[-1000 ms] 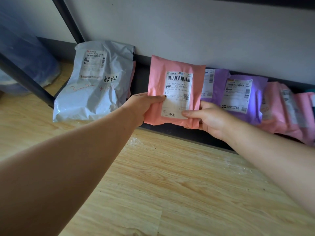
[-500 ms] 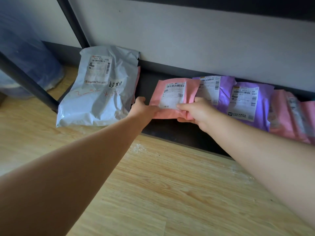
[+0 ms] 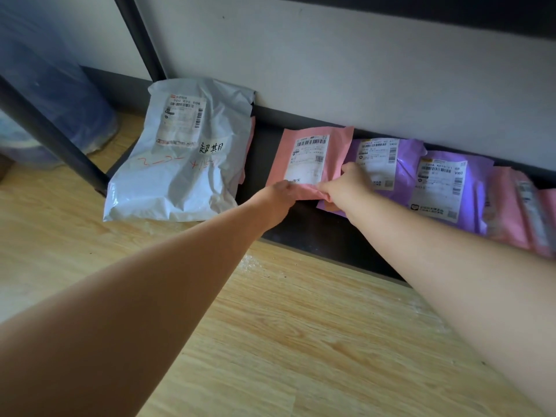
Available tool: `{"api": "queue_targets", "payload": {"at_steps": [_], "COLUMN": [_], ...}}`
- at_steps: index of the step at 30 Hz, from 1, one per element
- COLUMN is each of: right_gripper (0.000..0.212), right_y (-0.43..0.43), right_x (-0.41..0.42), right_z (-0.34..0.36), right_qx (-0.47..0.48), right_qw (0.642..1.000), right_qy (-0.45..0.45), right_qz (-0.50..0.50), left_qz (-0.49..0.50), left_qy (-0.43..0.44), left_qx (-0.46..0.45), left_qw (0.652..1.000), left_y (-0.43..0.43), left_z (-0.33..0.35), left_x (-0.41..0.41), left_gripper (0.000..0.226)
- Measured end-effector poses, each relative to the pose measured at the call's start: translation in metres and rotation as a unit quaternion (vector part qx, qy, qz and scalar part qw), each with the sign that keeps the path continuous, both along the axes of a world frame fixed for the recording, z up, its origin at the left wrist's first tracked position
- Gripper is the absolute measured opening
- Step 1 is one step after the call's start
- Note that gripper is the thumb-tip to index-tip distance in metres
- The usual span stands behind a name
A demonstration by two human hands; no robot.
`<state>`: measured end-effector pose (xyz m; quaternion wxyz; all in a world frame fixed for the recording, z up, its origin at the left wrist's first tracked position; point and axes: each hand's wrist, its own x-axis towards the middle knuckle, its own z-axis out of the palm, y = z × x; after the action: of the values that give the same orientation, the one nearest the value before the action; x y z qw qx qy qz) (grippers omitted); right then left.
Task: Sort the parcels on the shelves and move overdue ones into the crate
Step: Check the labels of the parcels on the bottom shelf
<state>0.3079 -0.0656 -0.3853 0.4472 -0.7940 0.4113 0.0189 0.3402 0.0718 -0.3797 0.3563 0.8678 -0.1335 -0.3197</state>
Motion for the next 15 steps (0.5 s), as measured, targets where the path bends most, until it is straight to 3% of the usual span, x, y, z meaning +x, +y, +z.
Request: {"api": "queue_targets", "payload": {"at_steps": [3,7,15], "right_gripper": [0.061,0.064,0.035], "right_y": [-0.003,-0.006,-0.009], "right_x": [-0.003,-0.009,-0.019], "right_z": [0.002,-0.001,0.005], "right_qx": [-0.126,-0.184,-0.212], "right_qw": [0.99,0.977,0.97], "right_qy": [0.014,0.021,-0.054], "right_qz": [0.067,0.103,0.103], "left_qz": [-0.012,-0.012,0.021], "left_qy": [-0.016,-0.036,-0.126], "left_qx": [0.017,0.032,0.025], "left_qw": [1.0,0.999,0.991], "left_y": [0.0,-0.002,0.006], "left_z": [-0.008,-0.012,0.003], "left_x": [-0.001,-0.008,-0.002], "left_gripper": [0.046,0.051,0.054]}}
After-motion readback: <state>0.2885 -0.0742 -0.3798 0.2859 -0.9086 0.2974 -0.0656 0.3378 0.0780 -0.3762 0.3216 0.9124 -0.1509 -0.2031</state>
